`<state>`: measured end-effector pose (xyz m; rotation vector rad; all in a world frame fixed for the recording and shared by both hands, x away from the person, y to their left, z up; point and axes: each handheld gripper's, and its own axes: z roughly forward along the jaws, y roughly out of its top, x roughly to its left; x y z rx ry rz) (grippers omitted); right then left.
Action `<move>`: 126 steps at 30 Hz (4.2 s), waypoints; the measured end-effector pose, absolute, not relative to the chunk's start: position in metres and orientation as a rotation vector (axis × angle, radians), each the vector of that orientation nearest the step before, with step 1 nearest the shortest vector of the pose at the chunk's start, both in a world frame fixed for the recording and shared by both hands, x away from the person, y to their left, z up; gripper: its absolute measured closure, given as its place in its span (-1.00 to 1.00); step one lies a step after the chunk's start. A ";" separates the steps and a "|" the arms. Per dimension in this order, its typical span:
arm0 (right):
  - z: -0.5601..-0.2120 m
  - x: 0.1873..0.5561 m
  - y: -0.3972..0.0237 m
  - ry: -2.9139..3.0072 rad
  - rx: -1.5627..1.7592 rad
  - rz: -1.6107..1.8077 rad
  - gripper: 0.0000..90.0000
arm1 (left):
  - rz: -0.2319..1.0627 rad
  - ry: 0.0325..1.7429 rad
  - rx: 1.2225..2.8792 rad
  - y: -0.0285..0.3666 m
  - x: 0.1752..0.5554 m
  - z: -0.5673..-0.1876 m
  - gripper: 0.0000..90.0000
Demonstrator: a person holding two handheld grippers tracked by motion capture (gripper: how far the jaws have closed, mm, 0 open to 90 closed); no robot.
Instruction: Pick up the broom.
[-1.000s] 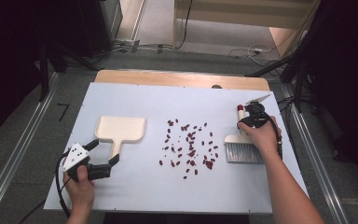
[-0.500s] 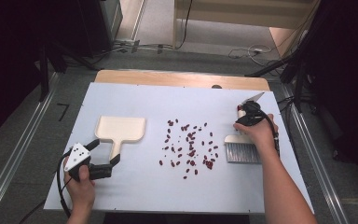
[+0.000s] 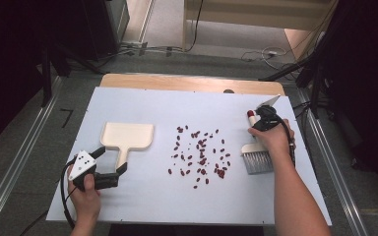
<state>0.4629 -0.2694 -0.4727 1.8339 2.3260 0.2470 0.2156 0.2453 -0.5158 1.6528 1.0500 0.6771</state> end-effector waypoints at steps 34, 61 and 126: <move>-0.459 0.391 -0.323 2.091 1.588 0.987 0.53 | 0.689 1.039 1.684 0.242 0.216 -0.516 -0.93; -0.444 0.311 -0.354 1.754 1.390 1.537 0.53 | 0.737 1.022 1.704 0.239 0.214 -0.512 -0.93; -0.410 0.260 -0.248 1.933 1.064 1.726 0.53 | 0.469 0.634 1.821 0.055 0.230 -0.454 -0.96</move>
